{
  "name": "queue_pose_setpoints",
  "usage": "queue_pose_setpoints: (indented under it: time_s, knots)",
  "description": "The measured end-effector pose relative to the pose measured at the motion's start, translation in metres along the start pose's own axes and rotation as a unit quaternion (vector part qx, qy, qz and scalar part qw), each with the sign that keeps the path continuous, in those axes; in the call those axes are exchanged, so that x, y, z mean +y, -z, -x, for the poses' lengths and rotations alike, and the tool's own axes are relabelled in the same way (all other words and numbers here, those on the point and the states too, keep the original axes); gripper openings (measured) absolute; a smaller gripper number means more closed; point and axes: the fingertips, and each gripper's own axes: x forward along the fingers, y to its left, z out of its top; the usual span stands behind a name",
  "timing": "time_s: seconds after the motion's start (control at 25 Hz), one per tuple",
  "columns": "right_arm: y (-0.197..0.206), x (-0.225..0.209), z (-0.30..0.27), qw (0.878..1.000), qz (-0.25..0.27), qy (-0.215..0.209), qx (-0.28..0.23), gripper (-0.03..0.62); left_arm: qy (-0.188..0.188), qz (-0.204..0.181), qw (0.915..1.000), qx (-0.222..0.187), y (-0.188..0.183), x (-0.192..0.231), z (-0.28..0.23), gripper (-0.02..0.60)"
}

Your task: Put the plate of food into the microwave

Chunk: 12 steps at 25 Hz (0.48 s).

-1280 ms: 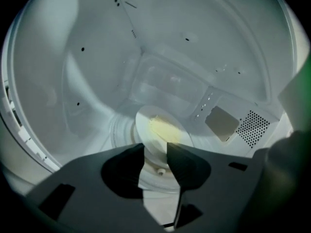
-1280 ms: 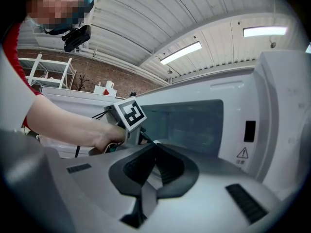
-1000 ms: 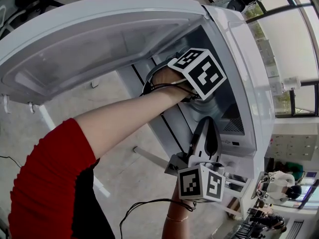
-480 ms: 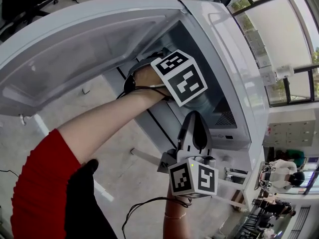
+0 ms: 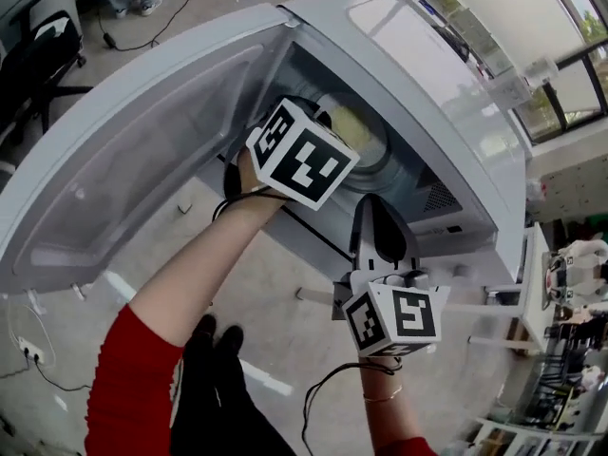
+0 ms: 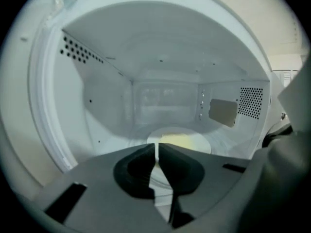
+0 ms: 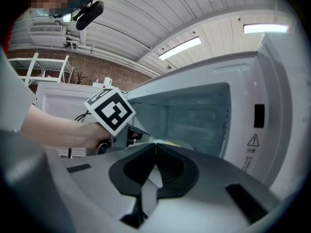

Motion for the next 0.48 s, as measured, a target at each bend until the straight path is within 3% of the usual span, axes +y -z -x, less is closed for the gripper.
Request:
queue_pose_setpoints:
  time_s: [0.04,0.16,0.32,0.48]
  knots:
    - [0.0,0.004,-0.001,1.0,-0.002,0.0,-0.002,0.015,-0.003,0.004,0.9999,-0.012,0.001,0.004,0.008,0.013]
    - [-0.008,0.004,0.001,1.0,-0.011,-0.001,-0.006,0.015,0.022,0.066,0.9963,-0.051,-0.009,0.005,0.024,0.009]
    - [-0.017,-0.003,0.007,0.999,-0.046,0.007,-0.014,0.015,0.094,0.151,0.9802,-0.087,-0.021,-0.009,0.04,0.009]
    - [-0.017,-0.002,0.013,0.997,-0.072,-0.006,-0.016,0.015,0.143,0.184,0.9657,-0.115,-0.014,-0.025,0.067,0.008]
